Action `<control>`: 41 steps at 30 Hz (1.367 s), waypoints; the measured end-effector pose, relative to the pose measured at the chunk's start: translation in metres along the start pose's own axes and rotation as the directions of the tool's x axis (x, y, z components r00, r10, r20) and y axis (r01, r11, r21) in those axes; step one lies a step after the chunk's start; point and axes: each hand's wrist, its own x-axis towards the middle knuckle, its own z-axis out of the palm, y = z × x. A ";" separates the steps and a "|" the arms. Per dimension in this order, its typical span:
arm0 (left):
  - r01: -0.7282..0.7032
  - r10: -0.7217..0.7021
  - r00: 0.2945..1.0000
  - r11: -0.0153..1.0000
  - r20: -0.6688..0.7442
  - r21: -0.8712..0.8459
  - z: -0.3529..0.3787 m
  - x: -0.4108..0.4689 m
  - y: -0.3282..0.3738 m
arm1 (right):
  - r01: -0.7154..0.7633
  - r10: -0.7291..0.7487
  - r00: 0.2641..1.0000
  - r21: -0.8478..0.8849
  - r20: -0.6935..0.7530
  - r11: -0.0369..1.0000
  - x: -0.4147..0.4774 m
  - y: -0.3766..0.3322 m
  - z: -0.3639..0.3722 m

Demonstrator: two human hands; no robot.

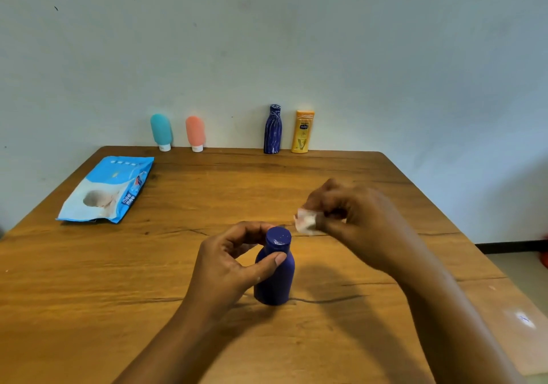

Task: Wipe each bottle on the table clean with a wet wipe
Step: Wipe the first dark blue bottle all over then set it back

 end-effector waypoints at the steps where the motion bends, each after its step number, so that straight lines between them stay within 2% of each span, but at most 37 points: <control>1: 0.005 -0.005 1.000 1.000 0.002 0.005 0.000 0.000 0.000 | -0.010 0.013 0.997 0.036 -0.077 0.999 0.002 -0.001 0.001; 3: 0.007 -0.007 1.000 1.000 0.003 0.002 0.001 0.001 0.001 | -0.003 0.019 0.989 0.105 -0.147 0.994 0.006 -0.009 0.010; 7: -0.026 0.025 0.999 1.000 0.019 0.010 0.000 0.002 0.002 | 0.049 -0.047 0.998 0.068 -0.031 0.996 0.000 -0.021 0.034; 12: -0.015 0.015 1.000 1.000 -0.002 0.015 0.001 -0.001 0.000 | 0.069 -0.065 0.993 -0.039 0.100 0.997 -0.006 -0.003 0.005; 16: 0.015 -0.015 1.000 1.000 -0.017 -0.013 0.002 0.000 -0.002 | 0.042 -0.041 0.997 0.022 -0.065 0.999 0.000 -0.007 0.012; 20: 0.005 -0.005 1.000 0.999 0.013 -0.038 0.004 0.000 -0.002 | 0.117 -0.116 0.993 0.054 -0.017 0.992 -0.004 -0.017 0.034; 24: 0.016 -0.017 1.000 0.998 -0.016 -0.057 0.004 0.000 -0.004 | 0.033 -0.033 0.998 0.012 0.058 0.999 -0.006 0.002 0.012; 26: 0.027 -0.029 0.999 0.997 -0.024 -0.065 0.005 0.000 -0.005 | -0.025 0.024 1.000 -0.013 -0.019 1.000 -0.002 0.009 0.003; 28: 0.029 -0.031 0.999 0.997 -0.025 -0.066 0.005 0.000 -0.005 | -0.031 0.037 0.993 0.054 -0.112 0.998 0.003 0.003 0.004; 32: 0.007 -0.007 1.000 0.999 0.008 -0.038 0.004 -0.001 -0.004 | 0.065 -0.065 0.998 0.046 -0.011 0.997 0.007 -0.017 0.029; 37: 0.036 -0.039 0.998 0.998 -0.039 -0.053 0.004 -0.001 -0.006 | -0.046 0.049 0.992 -0.033 0.113 0.998 -0.001 0.008 0.013; 38: 0.040 -0.042 0.998 0.998 -0.040 -0.056 0.003 -0.001 -0.007 | -0.058 0.058 0.993 -0.005 0.102 0.998 -0.002 0.011 0.011; 41: 0.041 -0.043 0.999 0.997 -0.029 -0.060 0.004 -0.001 -0.007 | -0.045 0.057 0.995 0.147 -0.078 0.988 0.003 0.001 0.017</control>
